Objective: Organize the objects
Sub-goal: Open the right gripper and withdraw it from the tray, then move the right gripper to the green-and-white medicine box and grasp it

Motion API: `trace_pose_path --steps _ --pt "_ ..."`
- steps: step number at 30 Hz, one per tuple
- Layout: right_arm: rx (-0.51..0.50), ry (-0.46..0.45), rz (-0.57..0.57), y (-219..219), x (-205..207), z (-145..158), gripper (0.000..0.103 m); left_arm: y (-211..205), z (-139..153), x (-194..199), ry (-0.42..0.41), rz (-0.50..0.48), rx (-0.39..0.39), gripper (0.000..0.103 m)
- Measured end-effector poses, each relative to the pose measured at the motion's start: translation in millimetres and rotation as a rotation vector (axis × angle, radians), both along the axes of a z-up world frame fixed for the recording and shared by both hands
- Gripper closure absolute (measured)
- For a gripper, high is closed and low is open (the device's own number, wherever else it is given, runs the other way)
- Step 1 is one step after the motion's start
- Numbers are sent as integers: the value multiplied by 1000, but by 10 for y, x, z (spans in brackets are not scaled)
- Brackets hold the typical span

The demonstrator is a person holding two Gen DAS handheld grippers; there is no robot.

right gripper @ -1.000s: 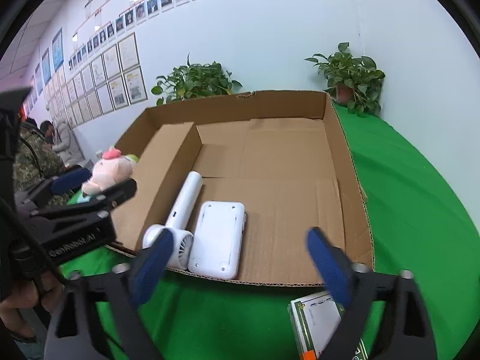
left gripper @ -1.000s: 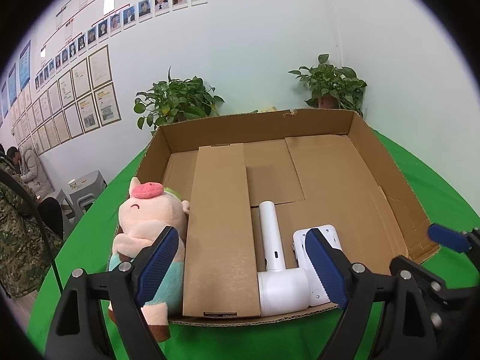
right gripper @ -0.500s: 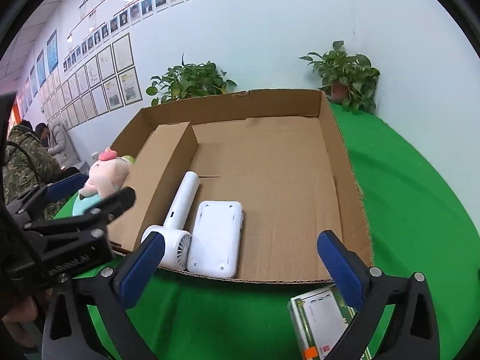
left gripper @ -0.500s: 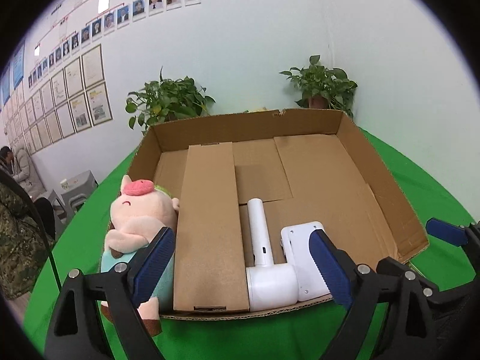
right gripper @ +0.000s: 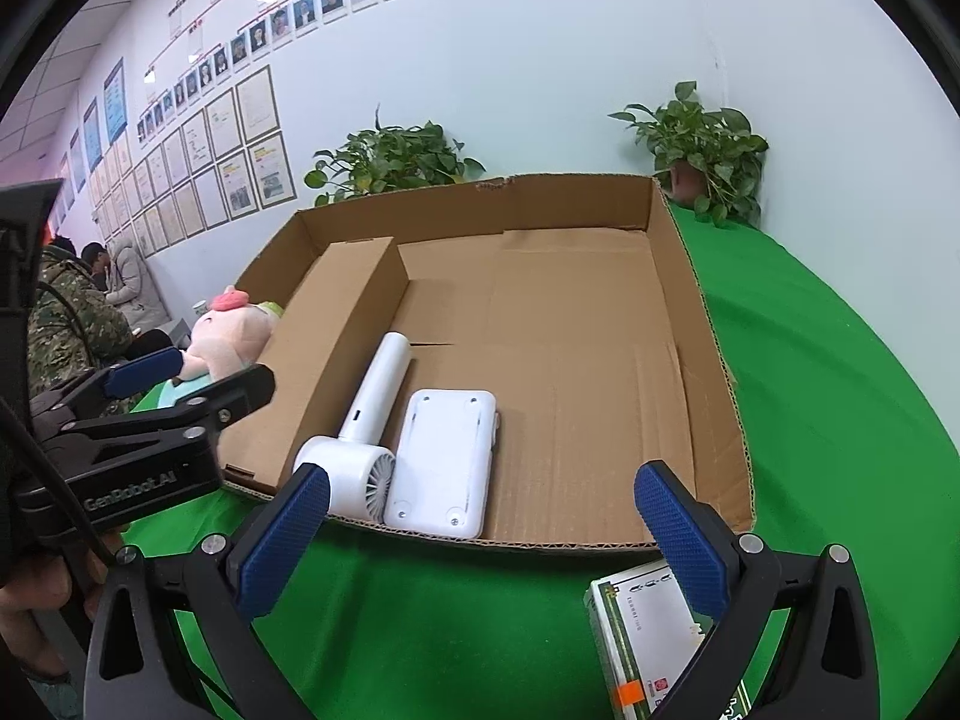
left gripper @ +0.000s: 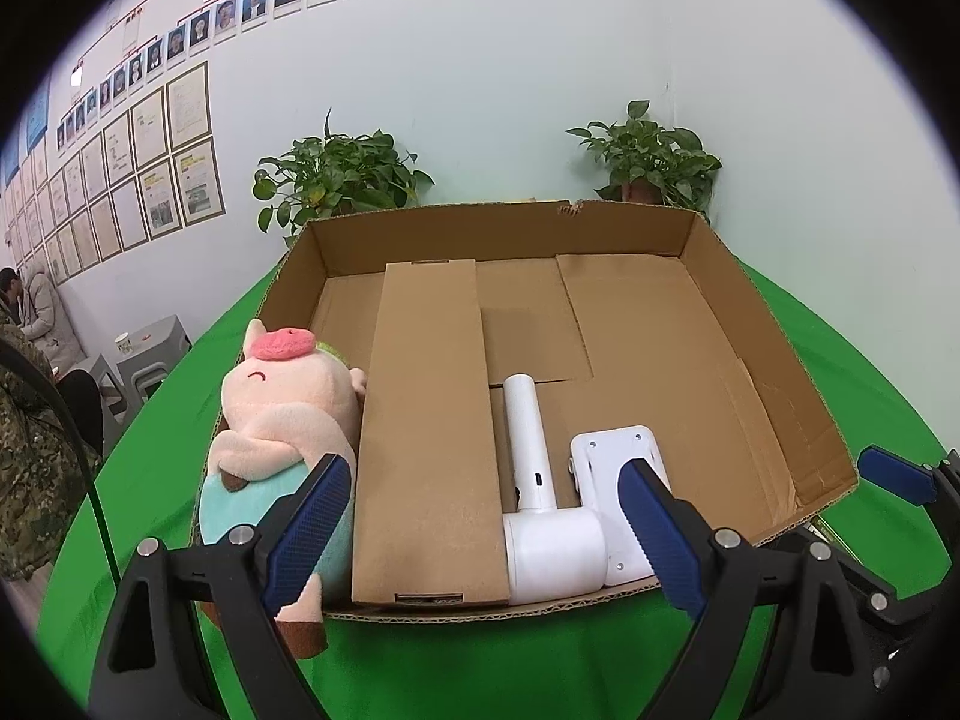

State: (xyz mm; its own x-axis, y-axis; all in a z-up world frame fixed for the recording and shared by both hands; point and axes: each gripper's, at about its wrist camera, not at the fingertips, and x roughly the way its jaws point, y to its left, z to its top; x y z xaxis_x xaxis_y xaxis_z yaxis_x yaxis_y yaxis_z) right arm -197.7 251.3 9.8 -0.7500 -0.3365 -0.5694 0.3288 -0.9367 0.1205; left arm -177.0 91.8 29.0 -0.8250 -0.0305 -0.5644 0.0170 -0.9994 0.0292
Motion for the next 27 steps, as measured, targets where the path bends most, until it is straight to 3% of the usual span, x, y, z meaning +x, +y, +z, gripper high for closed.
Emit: trace_pose_path --steps 8,16,22,27 --pt "14 13 21 -55 12 -17 1 8 -4 22 4 -20 21 12" --pt "0 -40 30 117 21 -127 1 62 -73 -14 -37 -68 56 12" --pt "-2 -156 -60 725 173 -409 0 225 -223 -72 -138 -226 164 12" --pt "46 -225 -133 1241 360 -531 0 443 -388 -68 -209 -338 201 12"
